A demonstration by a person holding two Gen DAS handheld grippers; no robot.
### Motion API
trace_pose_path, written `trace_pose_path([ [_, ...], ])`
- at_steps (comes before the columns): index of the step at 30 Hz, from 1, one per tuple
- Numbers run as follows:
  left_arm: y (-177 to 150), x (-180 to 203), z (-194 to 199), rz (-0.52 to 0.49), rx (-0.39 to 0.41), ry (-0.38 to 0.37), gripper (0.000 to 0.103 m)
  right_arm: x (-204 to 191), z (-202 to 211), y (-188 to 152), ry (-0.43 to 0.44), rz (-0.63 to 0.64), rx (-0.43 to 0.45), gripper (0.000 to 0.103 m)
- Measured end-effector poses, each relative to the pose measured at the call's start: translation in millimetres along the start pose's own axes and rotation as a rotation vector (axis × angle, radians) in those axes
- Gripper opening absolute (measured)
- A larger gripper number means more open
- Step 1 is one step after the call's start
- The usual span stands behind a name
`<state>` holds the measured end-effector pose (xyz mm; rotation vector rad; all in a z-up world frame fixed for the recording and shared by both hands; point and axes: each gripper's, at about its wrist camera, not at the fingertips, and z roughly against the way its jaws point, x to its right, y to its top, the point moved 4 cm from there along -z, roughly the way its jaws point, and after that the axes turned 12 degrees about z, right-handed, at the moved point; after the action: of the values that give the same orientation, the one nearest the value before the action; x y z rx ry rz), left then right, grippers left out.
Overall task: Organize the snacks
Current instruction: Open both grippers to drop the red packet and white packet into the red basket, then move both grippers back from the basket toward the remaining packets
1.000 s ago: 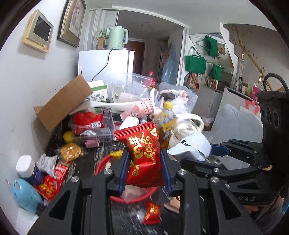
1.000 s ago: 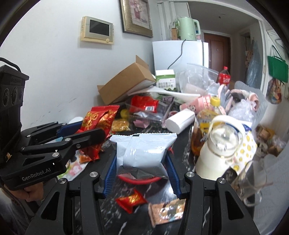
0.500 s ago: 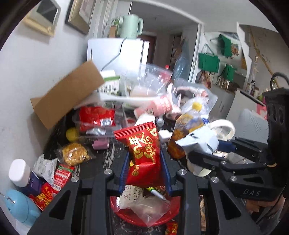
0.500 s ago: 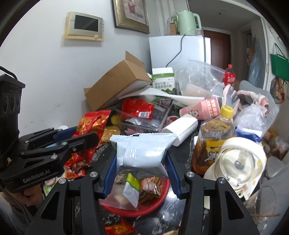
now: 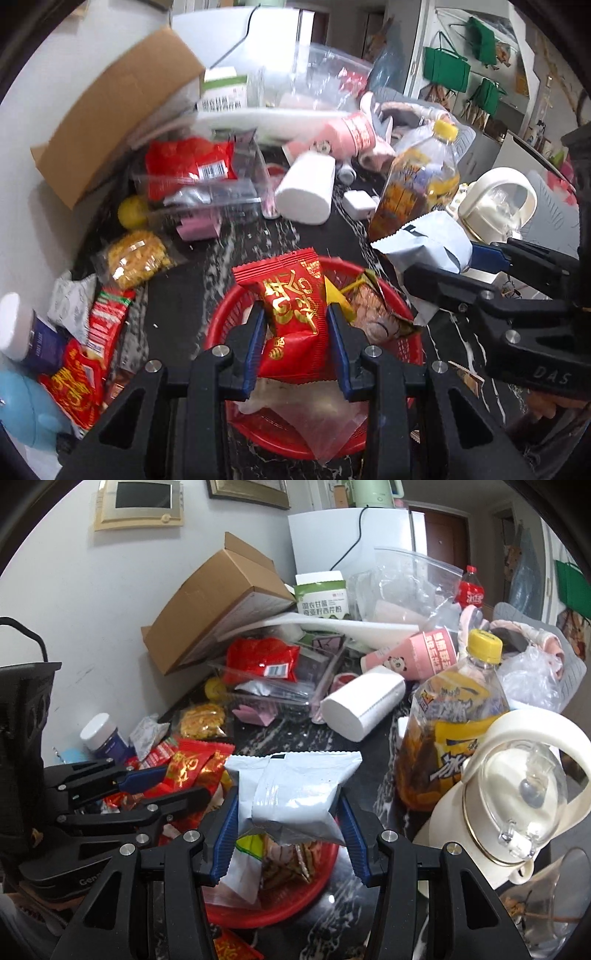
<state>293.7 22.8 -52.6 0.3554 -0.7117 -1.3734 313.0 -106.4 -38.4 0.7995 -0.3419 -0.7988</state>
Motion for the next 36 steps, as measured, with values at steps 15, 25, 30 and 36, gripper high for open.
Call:
trace_pose_path([
  [15, 11, -19, 16, 0.082, 0.006, 0.052, 0.058, -9, -15, -3, 0.025, 0.016, -0.04, 0.052],
  [25, 18, -29, 31, 0.091, 0.05, 0.081, 0.058, -24, -29, -6, 0.06, 0.056, -0.08, 0.056],
  [30, 17, -27, 36, 0.082, 0.063, 0.076, 0.058, -21, -28, -5, 0.051, 0.053, -0.082, 0.064],
  [36, 16, -22, 42, 0.071, 0.078, 0.076, 0.058, -19, -18, -4, 0.039, 0.045, -0.067, 0.064],
])
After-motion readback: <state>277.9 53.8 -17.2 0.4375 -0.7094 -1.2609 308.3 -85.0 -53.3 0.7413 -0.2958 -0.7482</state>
